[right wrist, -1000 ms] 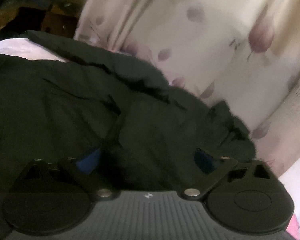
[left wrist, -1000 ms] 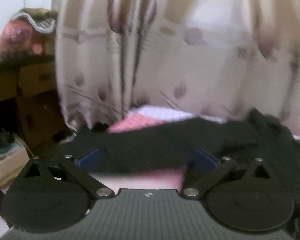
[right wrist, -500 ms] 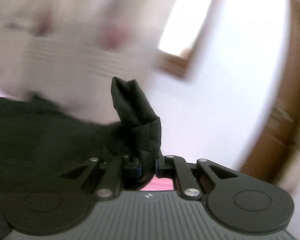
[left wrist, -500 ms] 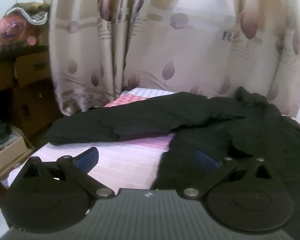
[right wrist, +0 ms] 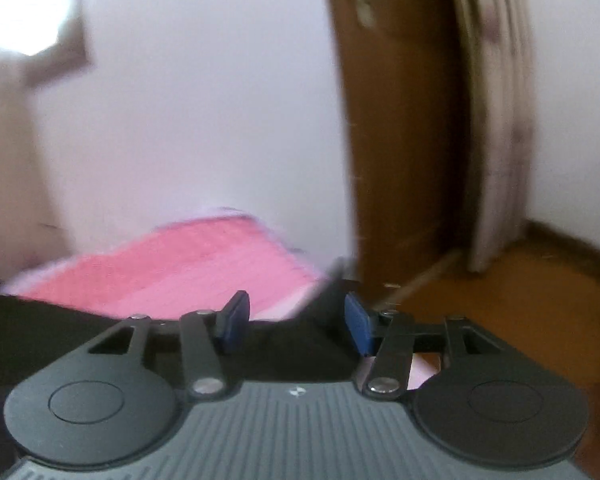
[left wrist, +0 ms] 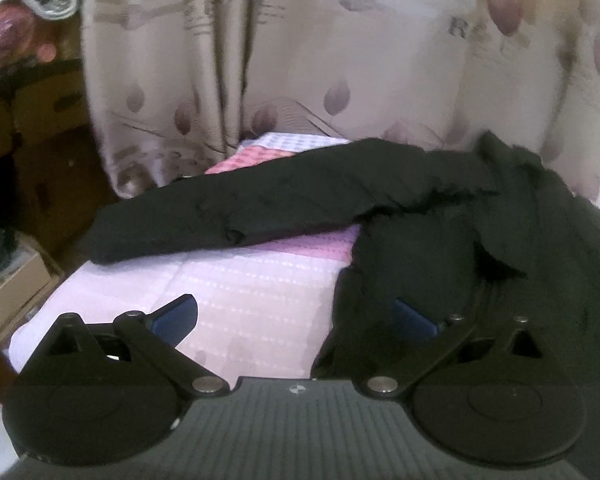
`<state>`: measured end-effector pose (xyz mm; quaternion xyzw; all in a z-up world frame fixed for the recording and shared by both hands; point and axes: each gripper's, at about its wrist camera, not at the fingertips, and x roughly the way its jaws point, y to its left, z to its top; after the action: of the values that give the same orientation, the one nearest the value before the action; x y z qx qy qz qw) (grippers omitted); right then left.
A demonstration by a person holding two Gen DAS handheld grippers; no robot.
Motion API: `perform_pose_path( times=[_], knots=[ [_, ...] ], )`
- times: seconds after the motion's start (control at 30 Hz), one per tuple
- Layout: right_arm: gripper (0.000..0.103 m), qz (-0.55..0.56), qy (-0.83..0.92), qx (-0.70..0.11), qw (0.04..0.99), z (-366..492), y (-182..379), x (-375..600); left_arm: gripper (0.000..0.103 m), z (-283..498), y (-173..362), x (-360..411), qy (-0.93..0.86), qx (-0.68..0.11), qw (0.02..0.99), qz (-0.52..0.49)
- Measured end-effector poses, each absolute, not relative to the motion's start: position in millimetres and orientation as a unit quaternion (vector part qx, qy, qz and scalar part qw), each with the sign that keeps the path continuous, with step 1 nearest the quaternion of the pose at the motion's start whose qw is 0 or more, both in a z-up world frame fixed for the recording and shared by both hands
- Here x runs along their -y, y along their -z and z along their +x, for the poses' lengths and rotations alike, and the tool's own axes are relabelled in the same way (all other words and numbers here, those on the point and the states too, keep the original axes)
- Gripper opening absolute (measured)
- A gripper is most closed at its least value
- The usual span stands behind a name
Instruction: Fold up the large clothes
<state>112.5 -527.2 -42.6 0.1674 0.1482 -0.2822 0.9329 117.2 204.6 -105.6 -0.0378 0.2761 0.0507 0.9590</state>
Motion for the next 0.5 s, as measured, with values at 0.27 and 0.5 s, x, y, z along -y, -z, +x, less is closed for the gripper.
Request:
perform_pose_path(
  times=[0.27,0.5],
  knots=[
    [0.080,0.165,-0.035,-0.211,0.963,27.3,77.2,375.1,0.084,122.4,123.1,-194.4,0.029,-0.340,0.937,-0.080],
    [0.023,0.147,-0.100,-0.307,0.935,42.3,111.1,301.7,0.021,101.7,120.7,-181.5,0.049,-0.341,0.934,-0.089]
  ],
)
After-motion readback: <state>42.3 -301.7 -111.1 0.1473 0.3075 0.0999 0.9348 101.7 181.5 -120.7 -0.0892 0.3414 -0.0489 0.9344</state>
